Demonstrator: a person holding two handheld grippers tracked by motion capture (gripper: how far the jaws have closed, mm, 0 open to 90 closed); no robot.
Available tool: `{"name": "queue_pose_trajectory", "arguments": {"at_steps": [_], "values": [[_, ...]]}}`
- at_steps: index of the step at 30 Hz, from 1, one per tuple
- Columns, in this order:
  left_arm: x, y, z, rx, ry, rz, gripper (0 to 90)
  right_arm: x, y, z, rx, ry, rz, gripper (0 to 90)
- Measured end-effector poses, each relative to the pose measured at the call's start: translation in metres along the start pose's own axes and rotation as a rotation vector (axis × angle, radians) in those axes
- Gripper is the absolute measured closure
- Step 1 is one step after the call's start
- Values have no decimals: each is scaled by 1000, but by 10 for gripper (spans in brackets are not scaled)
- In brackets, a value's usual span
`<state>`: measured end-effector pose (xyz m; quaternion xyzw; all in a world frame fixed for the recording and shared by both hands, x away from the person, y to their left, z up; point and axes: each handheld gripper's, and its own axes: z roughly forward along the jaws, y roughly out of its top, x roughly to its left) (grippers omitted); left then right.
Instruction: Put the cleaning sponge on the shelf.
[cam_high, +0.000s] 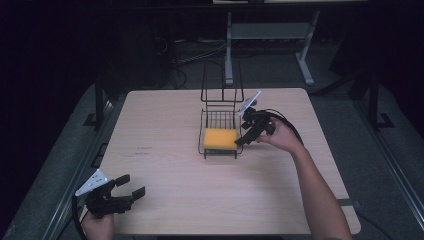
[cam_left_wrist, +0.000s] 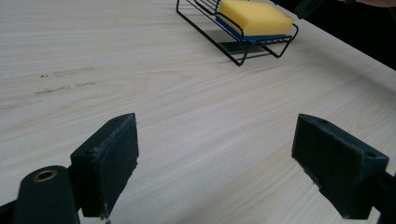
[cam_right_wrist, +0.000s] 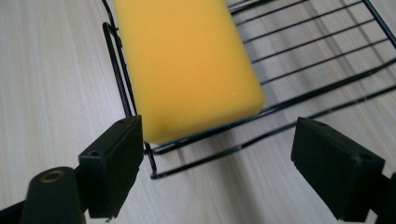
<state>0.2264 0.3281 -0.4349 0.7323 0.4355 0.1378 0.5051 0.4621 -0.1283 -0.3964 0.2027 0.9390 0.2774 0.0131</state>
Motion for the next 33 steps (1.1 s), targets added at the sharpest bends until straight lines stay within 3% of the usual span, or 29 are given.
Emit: {"name": "queue_pose_trajectory", "arguments": {"at_steps": [33], "values": [[-4, 0, 1, 9, -1, 16, 140, 8, -67, -32, 15, -57, 83, 166]]}}
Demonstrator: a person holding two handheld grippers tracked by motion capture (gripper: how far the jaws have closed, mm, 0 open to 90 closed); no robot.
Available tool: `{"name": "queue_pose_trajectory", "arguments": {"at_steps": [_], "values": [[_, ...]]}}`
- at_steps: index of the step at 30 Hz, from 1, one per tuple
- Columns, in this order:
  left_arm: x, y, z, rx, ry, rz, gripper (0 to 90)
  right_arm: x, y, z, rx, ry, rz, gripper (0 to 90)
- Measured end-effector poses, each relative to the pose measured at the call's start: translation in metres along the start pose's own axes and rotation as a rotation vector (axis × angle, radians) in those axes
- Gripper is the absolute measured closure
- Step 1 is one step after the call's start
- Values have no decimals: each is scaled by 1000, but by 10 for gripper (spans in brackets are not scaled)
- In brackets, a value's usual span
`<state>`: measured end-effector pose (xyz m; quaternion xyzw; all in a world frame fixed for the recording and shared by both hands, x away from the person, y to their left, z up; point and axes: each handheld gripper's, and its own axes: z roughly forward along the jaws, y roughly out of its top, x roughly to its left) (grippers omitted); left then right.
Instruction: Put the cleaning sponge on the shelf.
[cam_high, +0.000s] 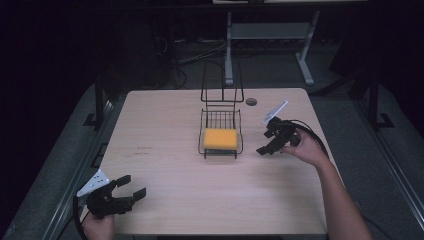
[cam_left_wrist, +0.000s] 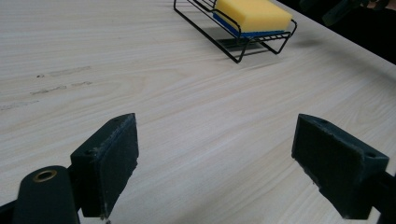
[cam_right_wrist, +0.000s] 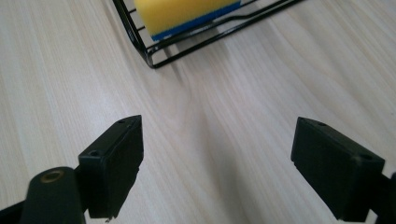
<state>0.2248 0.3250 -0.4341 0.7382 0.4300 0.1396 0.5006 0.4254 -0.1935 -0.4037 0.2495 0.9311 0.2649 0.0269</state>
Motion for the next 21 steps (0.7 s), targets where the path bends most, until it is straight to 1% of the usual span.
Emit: {"name": "queue_pose_trajectory", "arguments": {"at_steps": [5, 21], "values": [[0, 0, 0, 4, 1, 2, 140, 1, -9, -3, -9, -11, 17, 163], [-1, 0, 1, 3, 1, 1, 140, 8, -33, -11, -13, -27, 42, 161]]}}
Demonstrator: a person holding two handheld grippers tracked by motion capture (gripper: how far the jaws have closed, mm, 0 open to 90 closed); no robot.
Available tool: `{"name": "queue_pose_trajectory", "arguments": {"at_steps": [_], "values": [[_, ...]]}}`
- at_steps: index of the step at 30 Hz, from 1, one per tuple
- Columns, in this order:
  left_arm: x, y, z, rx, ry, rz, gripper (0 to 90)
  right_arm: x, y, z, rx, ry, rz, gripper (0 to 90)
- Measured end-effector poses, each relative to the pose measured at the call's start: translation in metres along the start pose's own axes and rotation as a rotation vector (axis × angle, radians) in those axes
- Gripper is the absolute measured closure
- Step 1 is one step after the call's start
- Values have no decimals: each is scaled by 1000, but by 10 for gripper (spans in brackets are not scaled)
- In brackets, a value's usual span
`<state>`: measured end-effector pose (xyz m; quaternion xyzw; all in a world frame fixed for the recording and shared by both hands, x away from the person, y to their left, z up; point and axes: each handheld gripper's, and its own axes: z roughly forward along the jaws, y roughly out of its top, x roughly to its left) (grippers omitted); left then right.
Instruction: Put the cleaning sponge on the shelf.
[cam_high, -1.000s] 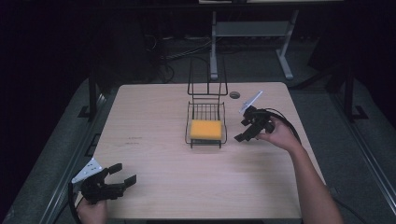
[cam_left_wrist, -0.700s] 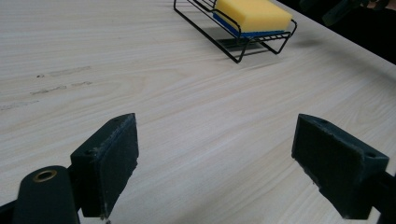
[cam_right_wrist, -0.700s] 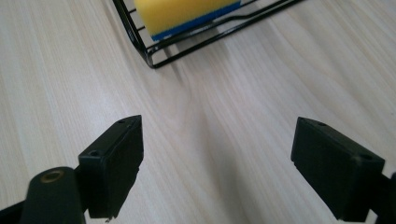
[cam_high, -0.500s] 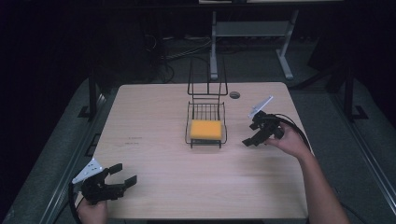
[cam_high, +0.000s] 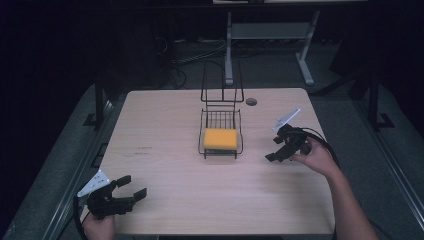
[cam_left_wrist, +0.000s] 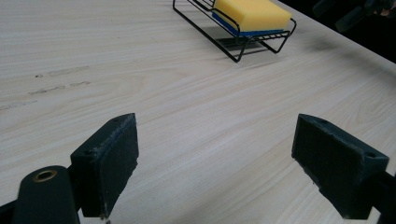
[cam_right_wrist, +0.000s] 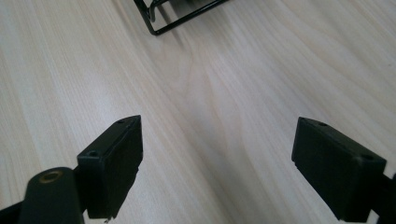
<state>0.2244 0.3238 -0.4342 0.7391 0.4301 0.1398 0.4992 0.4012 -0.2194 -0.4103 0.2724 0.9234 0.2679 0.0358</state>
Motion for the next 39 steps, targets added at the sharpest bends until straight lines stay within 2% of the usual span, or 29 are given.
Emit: {"name": "queue_pose_trajectory", "arguments": {"at_steps": [16, 33, 39], "values": [[0, 0, 0, 1, 1, 0, 140, 0, -23, 0, 4, 9, 49, 157], [0, 0, 1, 3, 1, 1, 141, 11, -45, -4, -3, -3, 45, 157], [-1, 0, 1, 6, 4, 6, 140, 16, -53, -4, 13, -2, 44, 156]]}}
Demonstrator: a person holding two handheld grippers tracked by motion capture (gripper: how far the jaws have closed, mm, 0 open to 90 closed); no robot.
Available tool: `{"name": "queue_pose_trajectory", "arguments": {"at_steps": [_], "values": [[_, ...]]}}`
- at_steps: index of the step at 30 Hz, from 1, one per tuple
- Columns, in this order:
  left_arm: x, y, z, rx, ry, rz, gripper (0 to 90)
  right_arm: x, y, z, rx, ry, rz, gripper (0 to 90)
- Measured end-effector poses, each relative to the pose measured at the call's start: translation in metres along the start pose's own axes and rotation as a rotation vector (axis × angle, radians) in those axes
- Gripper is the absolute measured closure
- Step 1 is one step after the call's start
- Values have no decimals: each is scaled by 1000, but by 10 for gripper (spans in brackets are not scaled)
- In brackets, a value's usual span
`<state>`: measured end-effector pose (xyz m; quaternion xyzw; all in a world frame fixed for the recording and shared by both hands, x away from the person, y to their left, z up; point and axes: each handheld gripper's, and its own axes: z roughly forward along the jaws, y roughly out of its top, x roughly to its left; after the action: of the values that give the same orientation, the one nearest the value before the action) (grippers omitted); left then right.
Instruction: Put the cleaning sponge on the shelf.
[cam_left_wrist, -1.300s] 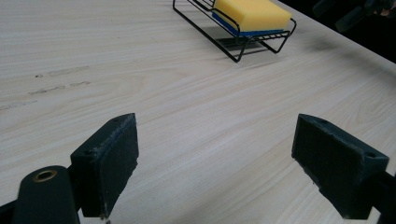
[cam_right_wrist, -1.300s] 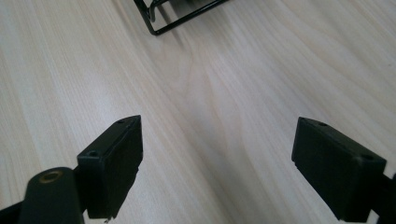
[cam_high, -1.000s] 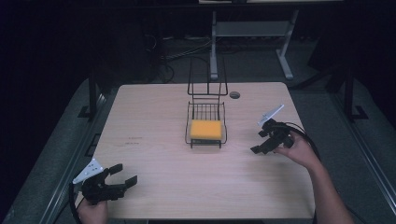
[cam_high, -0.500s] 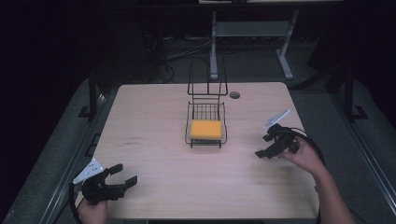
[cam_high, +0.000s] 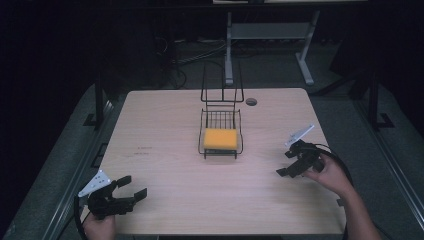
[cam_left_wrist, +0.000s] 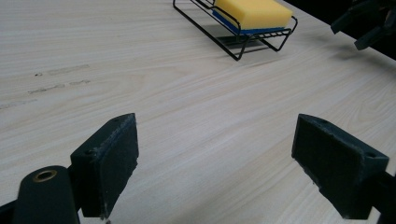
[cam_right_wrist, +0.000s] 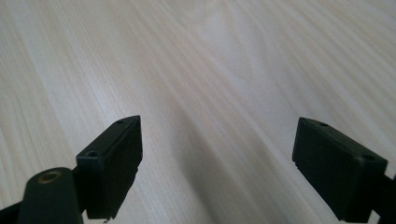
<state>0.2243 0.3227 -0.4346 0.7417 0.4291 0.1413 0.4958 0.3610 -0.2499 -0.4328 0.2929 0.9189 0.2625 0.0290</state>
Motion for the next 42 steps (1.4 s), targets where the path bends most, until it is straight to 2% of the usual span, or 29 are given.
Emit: {"name": "queue_pose_trajectory", "arguments": {"at_steps": [7, 10, 30, 35, 39, 42], "values": [[-1, 0, 1, 3, 0, 2, 140, 7, -5, 0, 16, 14, -1, 154], [-1, 0, 0, 2, 1, 3, 141, 10, -8, -1, 13, -5, -3, 155], [-1, -1, 0, 3, 1, 2, 140, 36, -34, -7, 9, -18, -21, 155], [0, -1, 0, 5, 4, 5, 140, 47, -39, -11, -18, -20, -24, 155], [-1, -1, 1, 10, 4, 6, 140, 60, -41, -14, -26, -52, -39, 154], [-2, -1, 2, 10, 3, 10, 141, 70, -44, -15, -55, -61, -50, 154]]}}
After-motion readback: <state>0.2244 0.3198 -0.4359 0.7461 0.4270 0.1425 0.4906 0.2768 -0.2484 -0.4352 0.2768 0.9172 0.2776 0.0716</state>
